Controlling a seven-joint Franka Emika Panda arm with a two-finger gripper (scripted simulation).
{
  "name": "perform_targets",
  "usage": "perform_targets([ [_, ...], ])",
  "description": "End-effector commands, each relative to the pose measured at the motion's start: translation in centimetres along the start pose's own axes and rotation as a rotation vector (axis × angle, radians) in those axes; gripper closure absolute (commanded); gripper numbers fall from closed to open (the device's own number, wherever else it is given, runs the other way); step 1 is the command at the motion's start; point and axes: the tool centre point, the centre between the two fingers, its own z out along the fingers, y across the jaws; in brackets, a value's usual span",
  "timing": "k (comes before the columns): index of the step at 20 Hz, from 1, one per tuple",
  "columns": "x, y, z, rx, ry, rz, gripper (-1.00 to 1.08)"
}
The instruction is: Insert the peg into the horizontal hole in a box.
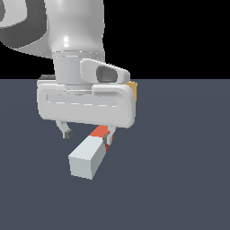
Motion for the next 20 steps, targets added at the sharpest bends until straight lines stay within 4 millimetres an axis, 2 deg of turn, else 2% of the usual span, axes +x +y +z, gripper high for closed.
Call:
perform_targets([
  [1,0.0,0.0,0.1,0.0,0.0,0.0,-0.92],
  [5,0.0,0.0,1.2,-0.001,0.001,0.0,-0.92],
  [11,0.0,-0.1,4.1,-0.001,0.001,0.001,-0.92],
  [17,0.0,0.0,5.1,-0.002,0.002,0.002,-0.92],
  [18,0.0,0.0,5.1,-0.002,0.002,0.002,1.08],
  [20,0.0,0.0,5.1,-0.002,0.002,0.002,1.08],
])
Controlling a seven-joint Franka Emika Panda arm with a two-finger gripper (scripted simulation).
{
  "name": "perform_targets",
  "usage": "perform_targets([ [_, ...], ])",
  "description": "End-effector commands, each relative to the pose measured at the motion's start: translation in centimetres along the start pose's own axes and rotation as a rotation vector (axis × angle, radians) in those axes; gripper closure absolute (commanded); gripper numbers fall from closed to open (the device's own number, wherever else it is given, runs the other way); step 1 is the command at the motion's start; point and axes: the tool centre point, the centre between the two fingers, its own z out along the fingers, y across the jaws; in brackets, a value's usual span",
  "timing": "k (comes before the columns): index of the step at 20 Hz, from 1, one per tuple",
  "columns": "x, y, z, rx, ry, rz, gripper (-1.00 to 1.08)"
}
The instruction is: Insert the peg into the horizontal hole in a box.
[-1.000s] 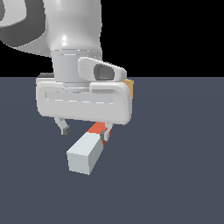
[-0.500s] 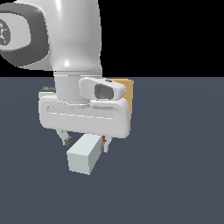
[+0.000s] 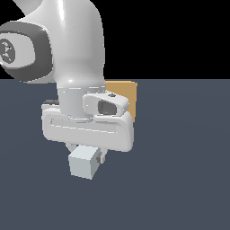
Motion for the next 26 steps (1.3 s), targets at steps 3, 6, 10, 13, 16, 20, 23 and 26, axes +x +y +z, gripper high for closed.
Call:
perform_targets([
  [3,0.0,0.0,0.1,0.0,0.0,0.0,1.08],
  [6,0.0,0.0,0.1,0.0,0.0,0.0,1.08],
  [10,0.1,0.1,-0.1,-0.001,0.0,-0.003,1.08],
  [13,0.9,0.4,-0.5,-0.001,0.0,-0.019,1.08],
  [16,2.3,1.1,-1.2,-0.001,-0.001,-0.048,1.08],
  [20,5.2,2.2,-2.7,-0.001,-0.002,-0.109,1.08],
  [23,8.0,3.1,-4.1,-0.001,-0.002,-0.165,1.08],
  [26,10.3,3.7,-5.2,-0.001,-0.002,-0.211,1.08],
])
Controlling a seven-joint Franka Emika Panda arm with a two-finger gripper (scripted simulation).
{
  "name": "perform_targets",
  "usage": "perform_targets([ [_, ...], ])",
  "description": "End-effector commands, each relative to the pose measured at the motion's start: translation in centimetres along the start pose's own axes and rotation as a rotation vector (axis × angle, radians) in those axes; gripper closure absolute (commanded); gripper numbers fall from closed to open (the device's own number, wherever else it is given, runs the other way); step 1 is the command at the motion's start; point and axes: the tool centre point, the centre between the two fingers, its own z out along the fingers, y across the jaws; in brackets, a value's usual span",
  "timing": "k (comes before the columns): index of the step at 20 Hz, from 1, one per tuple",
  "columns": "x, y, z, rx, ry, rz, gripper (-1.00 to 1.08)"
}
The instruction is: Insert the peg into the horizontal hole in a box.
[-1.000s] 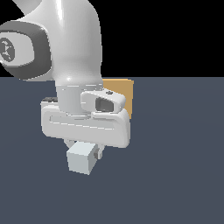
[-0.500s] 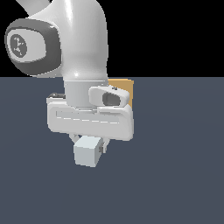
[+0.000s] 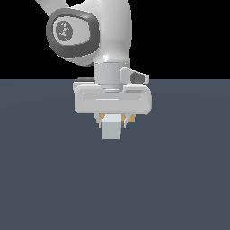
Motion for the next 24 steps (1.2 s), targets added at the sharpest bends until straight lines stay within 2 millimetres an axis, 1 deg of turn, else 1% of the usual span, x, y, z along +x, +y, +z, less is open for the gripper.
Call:
perform_targets([
  [1,1.6,0.9,-1.0,-0.003,0.0,-0.035,1.08],
  [4,3.0,1.5,-1.7,-0.003,0.001,-0.063,1.08],
  [7,3.7,1.8,-2.0,-0.003,0.001,-0.078,1.08],
  [13,3.8,1.7,-1.8,0.001,0.001,-0.081,1.08],
  [16,3.8,2.0,-2.2,-0.005,0.002,-0.085,1.08],
  [21,3.8,1.8,-2.0,-0.001,0.002,-0.084,1.08],
  [24,4.4,1.7,-2.0,-0.001,0.002,-0.084,1.08],
])
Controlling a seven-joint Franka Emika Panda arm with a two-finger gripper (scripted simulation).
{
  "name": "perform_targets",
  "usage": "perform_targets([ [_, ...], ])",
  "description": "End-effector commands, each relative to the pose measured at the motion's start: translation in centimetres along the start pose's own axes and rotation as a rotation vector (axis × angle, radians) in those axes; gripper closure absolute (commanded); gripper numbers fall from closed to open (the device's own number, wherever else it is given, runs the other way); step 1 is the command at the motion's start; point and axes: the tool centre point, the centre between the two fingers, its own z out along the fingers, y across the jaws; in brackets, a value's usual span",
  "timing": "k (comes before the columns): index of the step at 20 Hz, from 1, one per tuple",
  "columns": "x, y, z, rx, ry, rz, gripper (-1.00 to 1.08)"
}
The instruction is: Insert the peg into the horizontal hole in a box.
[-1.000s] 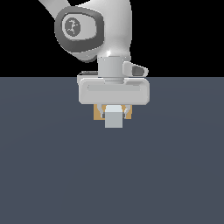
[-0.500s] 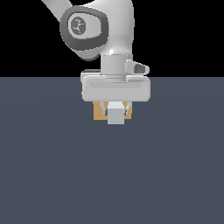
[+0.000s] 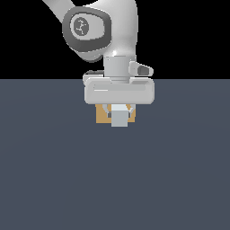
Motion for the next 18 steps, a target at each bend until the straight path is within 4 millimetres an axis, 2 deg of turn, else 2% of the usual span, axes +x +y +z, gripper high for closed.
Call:
perform_targets([
  [1,0.7,0.1,-0.2,-0.004,0.001,-0.001,1.08],
  [4,2.3,0.1,-0.3,-0.006,0.001,-0.001,1.08],
  [12,8.2,0.1,-0.4,-0.008,0.001,-0.002,1.08],
  [18,9.8,0.2,-0.5,-0.009,0.001,-0.002,1.08],
])
